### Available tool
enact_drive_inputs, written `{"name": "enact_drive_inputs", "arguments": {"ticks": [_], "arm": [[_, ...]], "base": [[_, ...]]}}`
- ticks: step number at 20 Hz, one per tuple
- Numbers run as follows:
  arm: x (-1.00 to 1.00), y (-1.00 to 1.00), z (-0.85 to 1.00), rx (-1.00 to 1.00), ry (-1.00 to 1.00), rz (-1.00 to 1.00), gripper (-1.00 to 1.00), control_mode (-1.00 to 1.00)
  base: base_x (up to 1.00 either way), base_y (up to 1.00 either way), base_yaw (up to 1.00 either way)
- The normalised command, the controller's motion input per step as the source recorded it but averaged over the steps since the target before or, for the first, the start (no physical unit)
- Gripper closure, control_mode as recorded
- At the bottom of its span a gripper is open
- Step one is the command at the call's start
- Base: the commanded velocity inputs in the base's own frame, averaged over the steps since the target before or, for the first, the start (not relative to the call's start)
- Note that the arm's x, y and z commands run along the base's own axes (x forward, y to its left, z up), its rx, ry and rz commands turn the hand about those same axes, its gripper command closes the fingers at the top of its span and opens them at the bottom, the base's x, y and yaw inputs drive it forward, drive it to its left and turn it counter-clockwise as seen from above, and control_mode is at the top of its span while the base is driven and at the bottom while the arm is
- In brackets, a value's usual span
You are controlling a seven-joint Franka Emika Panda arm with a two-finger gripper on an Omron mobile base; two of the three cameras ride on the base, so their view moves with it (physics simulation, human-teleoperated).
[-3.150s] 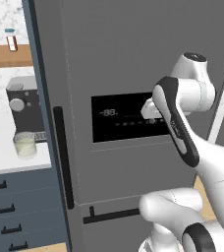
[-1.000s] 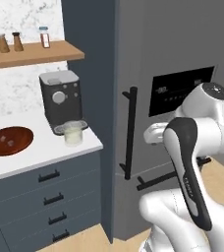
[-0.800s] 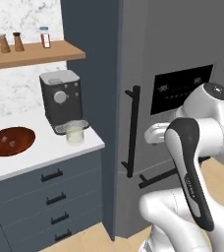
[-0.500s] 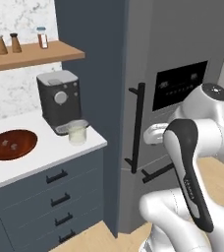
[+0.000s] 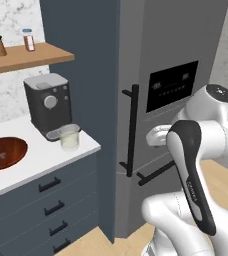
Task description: Grab a lemon wedge from the fridge and one ice cube from the ice bowl, and put them in the glass of lemonade.
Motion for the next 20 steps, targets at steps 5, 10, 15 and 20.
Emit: {"name": "enact_drive_inputs", "arguments": {"ticks": [5,10,15,20], "arm": [[-0.12,0.01,0.06,-0.01,-0.05,-0.02,-1.0,-1.0],[-0.46,0.01,0.48,-0.06,-0.21,0.0,-1.0,-1.0],[-0.18,-0.01,0.68,-0.08,-0.14,-0.02,-1.0,-1.0],[0.19,-0.04,0.1,-0.01,-0.02,-0.03,-1.0,-1.0]], "base": [[-0.15,0.0,-0.04],[0.0,0.0,0.0],[0.0,0.0,0.0],[0.0,0.0,0.0]]}}
